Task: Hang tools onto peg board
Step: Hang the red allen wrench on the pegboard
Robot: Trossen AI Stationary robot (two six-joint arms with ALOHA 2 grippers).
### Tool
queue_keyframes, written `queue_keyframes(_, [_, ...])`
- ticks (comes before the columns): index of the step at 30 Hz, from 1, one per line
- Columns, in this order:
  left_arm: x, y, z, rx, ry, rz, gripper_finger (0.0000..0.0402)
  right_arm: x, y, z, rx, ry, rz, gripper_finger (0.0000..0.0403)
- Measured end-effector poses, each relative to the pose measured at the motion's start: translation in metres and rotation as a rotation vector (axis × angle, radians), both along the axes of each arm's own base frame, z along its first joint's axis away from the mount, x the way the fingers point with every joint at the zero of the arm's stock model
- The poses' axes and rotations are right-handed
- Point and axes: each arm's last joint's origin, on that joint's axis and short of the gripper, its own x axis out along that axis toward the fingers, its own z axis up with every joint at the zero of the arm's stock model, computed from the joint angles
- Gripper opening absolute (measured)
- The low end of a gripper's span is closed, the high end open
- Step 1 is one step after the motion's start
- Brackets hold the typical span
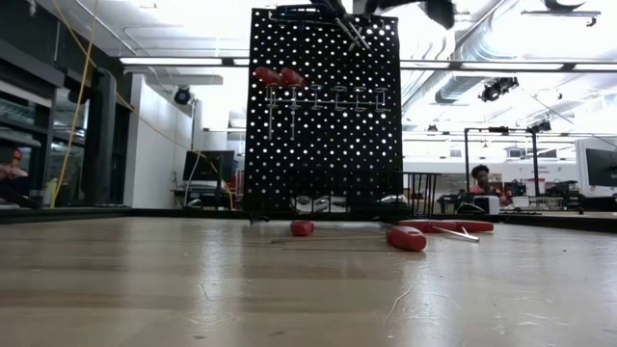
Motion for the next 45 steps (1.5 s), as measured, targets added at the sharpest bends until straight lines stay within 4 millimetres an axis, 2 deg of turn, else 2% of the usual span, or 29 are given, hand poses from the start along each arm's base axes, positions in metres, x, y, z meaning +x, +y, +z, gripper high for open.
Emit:
queue_keyframes(3, [0.012,-0.006,-0.026,-0.036,0.007,-0.051,0.0148,-0.009,0.023,-0.010,0.077,0.119,0.027,0.0000])
queue_keyframes(6, [0.028,-0.010,-0.058,-0.149,-0.004,-0.065,0.0148,-0.023,0.046,-0.022,0.141,0.267,0.049,0.0000])
queue_keyframes(9, [0.045,-0.014,-0.087,-0.256,0.037,-0.039,0.0148,-0.042,0.066,-0.033,0.167,0.439,0.039,0.0000])
queue_keyframes(11, [0.053,-0.018,-0.100,-0.259,0.086,-0.041,0.0148,-0.057,0.076,-0.039,0.141,0.537,-0.008,0.0000])
queue_keyframes(13, [0.062,-0.020,-0.103,-0.212,0.122,-0.085,0.0148,-0.071,0.083,-0.042,0.082,0.613,-0.040,0.0000])
queue_keyframes(18, [0.089,-0.011,-0.091,-0.026,0.277,-0.189,0.0148,-0.094,0.090,-0.045,-0.070,0.697,-0.087,0.0000])
queue_keyframes(21, [0.102,0.004,-0.100,0.085,0.467,-0.195,0.0155,-0.095,0.093,-0.044,-0.123,0.668,-0.082,0.0000])
queue_keyframes(24, [0.111,0.021,-0.115,0.102,0.602,-0.181,0.0171,-0.093,0.094,-0.043,-0.158,0.639,-0.054,0.0001])
queue_keyframes(32, [0.129,0.058,-0.152,0.089,0.701,-0.189,0.0206,-0.091,0.094,-0.043,-0.151,0.617,-0.064,0.0043])
queue_keyframes(40, [0.136,0.086,-0.191,0.122,0.827,-0.239,0.0194,-0.091,0.094,-0.043,-0.089,0.589,-0.139,0.0060])
queue_keyframes(45, [0.139,0.095,-0.210,0.143,0.882,-0.278,0.0172,-0.089,0.095,-0.043,-0.033,0.557,-0.185,0.0060])
